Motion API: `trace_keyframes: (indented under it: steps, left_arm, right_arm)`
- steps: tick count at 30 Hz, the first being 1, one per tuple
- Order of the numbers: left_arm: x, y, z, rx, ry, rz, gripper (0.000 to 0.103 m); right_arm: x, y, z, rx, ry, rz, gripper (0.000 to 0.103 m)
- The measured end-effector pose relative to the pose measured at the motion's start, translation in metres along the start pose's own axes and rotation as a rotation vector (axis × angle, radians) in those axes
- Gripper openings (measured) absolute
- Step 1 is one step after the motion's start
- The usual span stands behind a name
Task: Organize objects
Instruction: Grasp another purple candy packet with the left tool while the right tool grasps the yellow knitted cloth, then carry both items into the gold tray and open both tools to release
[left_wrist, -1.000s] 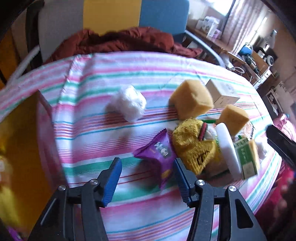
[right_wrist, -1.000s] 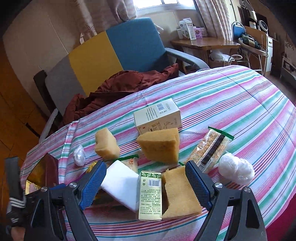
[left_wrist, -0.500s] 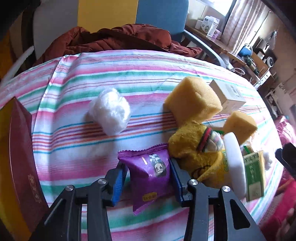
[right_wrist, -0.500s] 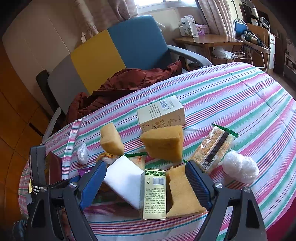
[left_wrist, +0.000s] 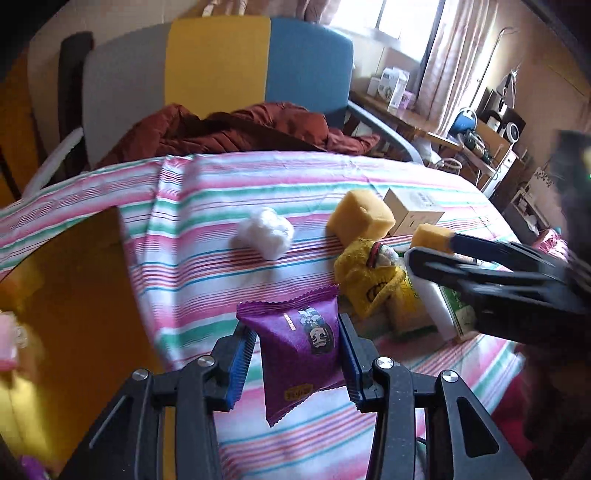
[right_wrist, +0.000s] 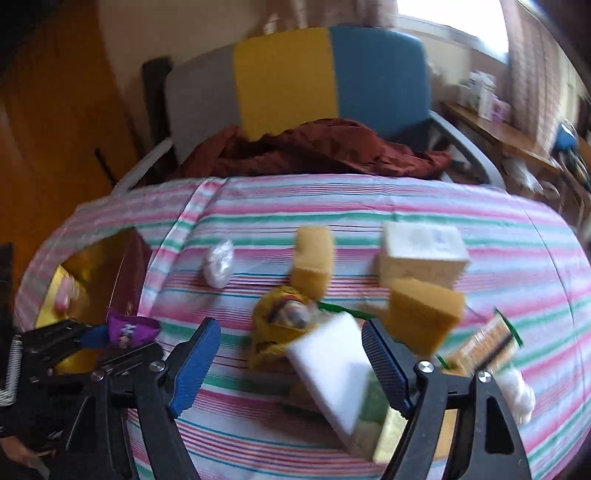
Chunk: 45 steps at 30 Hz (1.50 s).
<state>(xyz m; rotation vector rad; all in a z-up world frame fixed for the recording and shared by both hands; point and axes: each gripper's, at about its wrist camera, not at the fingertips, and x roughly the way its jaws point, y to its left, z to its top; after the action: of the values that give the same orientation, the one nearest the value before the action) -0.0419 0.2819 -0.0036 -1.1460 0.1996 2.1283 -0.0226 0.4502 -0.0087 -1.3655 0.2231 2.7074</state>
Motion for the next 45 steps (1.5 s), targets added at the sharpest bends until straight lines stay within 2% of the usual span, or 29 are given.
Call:
trace_keyframes:
  steps: [5, 6, 7, 8, 10, 13, 17, 20, 25, 30, 36, 40, 45]
  left_arm:
    - [-0.023, 0.022, -0.008, -0.043, -0.030, 0.000, 0.044]
    - [-0.026, 0.027, -0.010, -0.053, -0.031, 0.000, 0.044]
    - [-0.031, 0.035, -0.011, -0.065, -0.035, 0.003, 0.044]
    - [-0.035, 0.041, -0.014, -0.073, -0.038, 0.009, 0.044]
    - [-0.041, 0.052, -0.018, -0.095, -0.043, 0.019, 0.044]
    - [-0.050, 0.067, -0.027, -0.125, -0.046, 0.035, 0.044]
    - [-0.067, 0.087, -0.042, -0.161, -0.057, 0.055, 0.044]
    - [-0.081, 0.104, -0.054, -0.191, -0.072, 0.082, 0.044]
    - [-0.101, 0.142, -0.070, -0.229, -0.097, 0.176, 0.044]
    - [-0.115, 0.182, -0.092, -0.272, -0.101, 0.270, 0.044]
    - [-0.113, 0.216, -0.114, -0.291, -0.068, 0.339, 0.044]
    - [-0.101, 0.229, -0.129, -0.302, -0.020, 0.342, 0.045]
    - [-0.101, 0.230, -0.139, -0.307, -0.023, 0.324, 0.046]
  right_arm:
    - [0.066, 0.033, 0.005, -0.199, 0.166, -0.103, 0.078]
    - [0.073, 0.033, 0.002, -0.213, 0.181, -0.126, 0.066]
    - [0.078, 0.033, 0.000, -0.226, 0.191, -0.157, 0.046]
    - [0.078, 0.032, -0.002, -0.230, 0.181, -0.182, 0.041]
    - [0.067, 0.026, -0.002, -0.186, 0.148, -0.153, 0.033]
    - [0.043, 0.025, -0.001, -0.143, 0.074, -0.130, 0.033]
    - [0.013, 0.033, 0.001, -0.108, -0.008, -0.058, 0.033]
    - [-0.003, 0.051, 0.003, -0.117, -0.051, -0.009, 0.033]
    - [-0.026, 0.090, 0.004, -0.141, -0.100, 0.082, 0.033]
    - [-0.040, 0.128, -0.004, -0.176, -0.113, 0.165, 0.033]
    - [-0.041, 0.168, -0.013, -0.211, -0.099, 0.243, 0.033]
    - [-0.038, 0.189, -0.019, -0.230, -0.081, 0.278, 0.033]
    - [-0.032, 0.210, -0.027, -0.226, -0.042, 0.339, 0.033]
